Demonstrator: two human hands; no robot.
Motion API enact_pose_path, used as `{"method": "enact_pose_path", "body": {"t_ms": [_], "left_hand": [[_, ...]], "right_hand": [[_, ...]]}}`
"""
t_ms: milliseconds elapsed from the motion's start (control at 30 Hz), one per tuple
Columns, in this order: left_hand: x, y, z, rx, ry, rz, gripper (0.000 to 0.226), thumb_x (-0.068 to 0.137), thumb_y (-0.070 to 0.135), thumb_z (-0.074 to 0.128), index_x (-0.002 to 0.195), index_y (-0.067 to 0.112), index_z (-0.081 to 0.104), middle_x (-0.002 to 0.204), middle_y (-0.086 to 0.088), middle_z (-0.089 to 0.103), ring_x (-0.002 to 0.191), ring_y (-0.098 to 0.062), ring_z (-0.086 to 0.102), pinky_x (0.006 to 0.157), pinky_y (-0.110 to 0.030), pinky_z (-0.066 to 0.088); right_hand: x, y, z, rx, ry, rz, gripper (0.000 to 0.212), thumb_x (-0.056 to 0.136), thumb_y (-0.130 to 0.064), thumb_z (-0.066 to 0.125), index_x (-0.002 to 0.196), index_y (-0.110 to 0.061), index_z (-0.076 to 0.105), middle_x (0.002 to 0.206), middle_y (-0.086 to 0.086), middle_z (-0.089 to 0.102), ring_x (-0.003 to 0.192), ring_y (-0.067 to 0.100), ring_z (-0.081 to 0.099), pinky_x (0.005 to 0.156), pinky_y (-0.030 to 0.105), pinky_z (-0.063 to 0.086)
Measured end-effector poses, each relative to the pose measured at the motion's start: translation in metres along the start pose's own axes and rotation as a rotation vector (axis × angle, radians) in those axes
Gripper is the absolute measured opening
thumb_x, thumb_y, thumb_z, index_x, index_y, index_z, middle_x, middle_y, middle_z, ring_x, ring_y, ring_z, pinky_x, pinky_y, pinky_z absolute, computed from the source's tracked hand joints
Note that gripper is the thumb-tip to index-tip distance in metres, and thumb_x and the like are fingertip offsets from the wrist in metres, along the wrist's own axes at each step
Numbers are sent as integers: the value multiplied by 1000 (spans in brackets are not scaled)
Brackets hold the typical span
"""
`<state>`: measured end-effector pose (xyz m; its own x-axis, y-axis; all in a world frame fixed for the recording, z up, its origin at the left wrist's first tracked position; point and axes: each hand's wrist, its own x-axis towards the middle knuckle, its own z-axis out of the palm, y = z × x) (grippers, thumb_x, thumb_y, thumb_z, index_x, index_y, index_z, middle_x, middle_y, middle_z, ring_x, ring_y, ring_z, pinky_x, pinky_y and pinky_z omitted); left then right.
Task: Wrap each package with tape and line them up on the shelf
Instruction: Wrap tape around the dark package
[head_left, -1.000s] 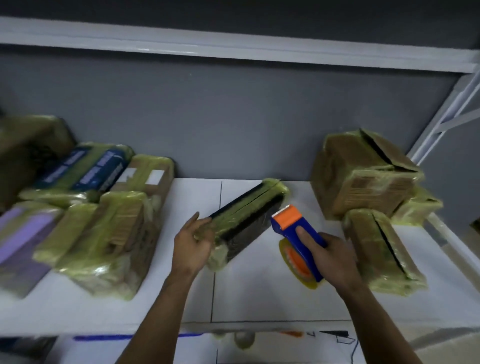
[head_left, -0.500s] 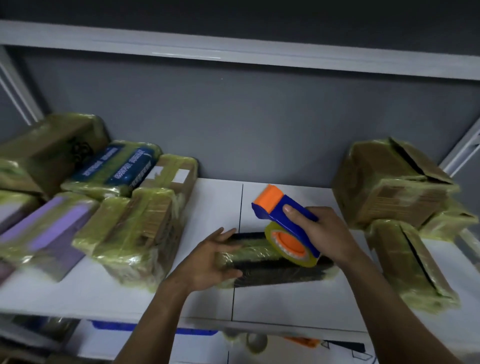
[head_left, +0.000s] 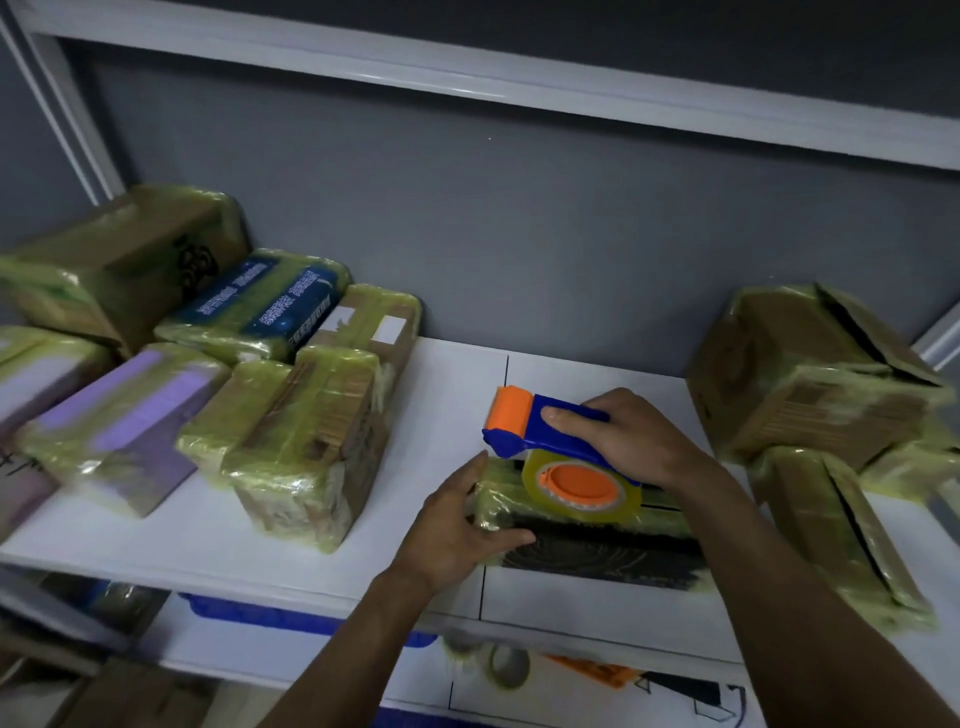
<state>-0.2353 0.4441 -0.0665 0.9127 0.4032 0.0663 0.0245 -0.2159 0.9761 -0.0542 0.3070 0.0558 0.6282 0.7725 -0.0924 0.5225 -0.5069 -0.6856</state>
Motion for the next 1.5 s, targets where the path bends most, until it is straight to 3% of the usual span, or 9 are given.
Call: {"method": "enact_pose_path", "body": {"t_ms": [133, 200, 300, 467, 633, 867, 1233, 1400, 1500], "left_hand": [[-3, -3, -3, -51, -59, -30, 97, 70, 41, 92, 151, 39, 40, 147, 17, 54, 136, 1, 47, 105, -19, 47], [-6, 1, -8, -109, 139, -115, 79, 77, 50, 79, 147, 34, 49, 154, 11, 48, 140, 0, 42, 106, -15, 42], [-5, 19, -8, -228, 481, -162, 39, 94, 59, 51, 117, 35, 72, 120, 16, 72, 112, 0, 65, 90, -22, 54], [12, 50, -18, -360, 271, -304, 34, 98, 52, 58, 96, 25, 79, 96, 7, 78, 75, -7, 68, 67, -28, 46], [14, 51, -13, -306, 255, -288, 30, 94, 11, 59, 86, 30, 81, 82, 7, 74, 67, -5, 59, 55, -22, 44], [17, 61, -14, -396, 287, -243, 10, 91, 19, 75, 85, 13, 79, 63, 9, 69, 51, 4, 57, 46, -11, 41], [15, 54, -36, -295, 389, -237, 10, 91, 20, 76, 81, 16, 76, 67, 11, 74, 55, 8, 62, 52, -7, 45], [9, 40, -46, -332, 449, -277, 13, 92, 13, 74, 78, 14, 75, 65, 13, 73, 46, 7, 55, 78, -32, 58], [6, 24, -47, -333, 465, -325, 16, 93, 7, 71, 78, 14, 74, 68, 14, 73, 51, 7, 57, 91, -42, 47]], "right_hand": [[-1, 6, 6, -66, -10, 35, 82, 76, -88, 53, 73, -7, 70, 64, 5, 71, 58, 19, 69, 62, 30, 46], [-1, 8, 6, -62, -18, 41, 83, 78, -87, 51, 71, -6, 68, 64, 7, 70, 59, 22, 69, 62, 31, 46], [-3, 8, 5, -57, -47, 33, 66, 82, -80, 55, 62, -18, 64, 59, 3, 68, 50, 12, 64, 60, 28, 43], [-6, 10, 6, -42, -55, -2, 54, 89, -69, 58, 66, -21, 66, 60, -3, 69, 52, 6, 64, 61, 26, 43], [-10, 16, 3, -2, -75, -37, 62, 89, -67, 58, 78, -7, 70, 68, 6, 72, 65, 24, 70, 68, 35, 49], [-17, 15, 3, 13, -50, -74, 50, 88, -65, 58, 72, -19, 66, 61, -3, 68, 57, 9, 64, 64, 29, 45], [-12, -8, -11, -178, -100, -64, 54, 77, -79, 57, 68, -26, 63, 57, -14, 66, 54, 1, 64, 53, 14, 39], [-10, 1, -12, -248, -97, -35, 68, 70, -90, 53, 74, -23, 68, 62, -13, 70, 59, 3, 67, 57, 22, 44], [-8, 3, -17, -313, -80, -19, 95, 53, -108, 42, 69, -19, 70, 61, -4, 70, 58, 9, 67, 59, 28, 47]]}}
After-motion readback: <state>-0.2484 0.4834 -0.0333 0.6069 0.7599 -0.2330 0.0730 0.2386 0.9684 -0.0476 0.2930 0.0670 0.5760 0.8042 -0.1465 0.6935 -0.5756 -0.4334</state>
